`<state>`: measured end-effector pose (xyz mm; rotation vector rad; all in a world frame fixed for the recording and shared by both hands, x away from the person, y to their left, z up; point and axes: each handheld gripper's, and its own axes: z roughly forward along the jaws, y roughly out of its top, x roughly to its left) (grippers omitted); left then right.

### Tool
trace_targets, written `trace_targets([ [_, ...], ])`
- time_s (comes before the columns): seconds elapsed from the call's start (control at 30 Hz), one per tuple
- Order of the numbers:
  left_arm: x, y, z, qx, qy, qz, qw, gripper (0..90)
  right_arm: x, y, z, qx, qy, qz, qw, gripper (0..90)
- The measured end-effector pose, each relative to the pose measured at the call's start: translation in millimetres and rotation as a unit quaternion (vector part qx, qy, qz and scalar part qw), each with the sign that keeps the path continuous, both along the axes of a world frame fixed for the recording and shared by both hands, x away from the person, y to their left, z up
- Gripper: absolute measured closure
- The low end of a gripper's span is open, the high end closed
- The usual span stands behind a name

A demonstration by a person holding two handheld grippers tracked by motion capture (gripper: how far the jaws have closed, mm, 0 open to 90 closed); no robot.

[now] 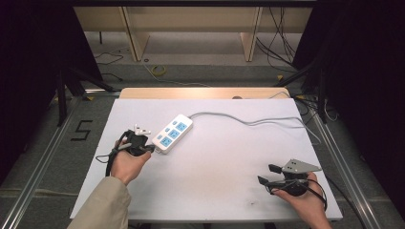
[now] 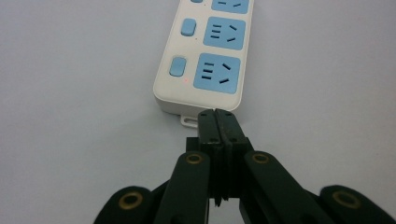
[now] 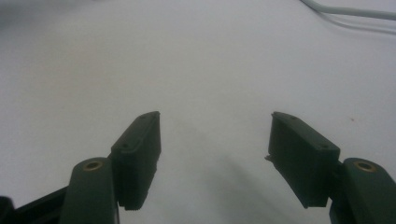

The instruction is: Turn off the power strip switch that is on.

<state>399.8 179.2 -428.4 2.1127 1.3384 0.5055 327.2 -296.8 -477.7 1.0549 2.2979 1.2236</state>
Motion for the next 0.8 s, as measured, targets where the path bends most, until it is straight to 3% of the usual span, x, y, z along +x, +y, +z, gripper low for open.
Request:
trace_targets([
  [0.8, 11.2, -5.0, 0.6, 0.003, 0.003, -0.002, 1.0000, 89.7, -3.0, -2.6, 0.2, 0.000, 0.001, -0.005, 1.0000, 35.2],
])
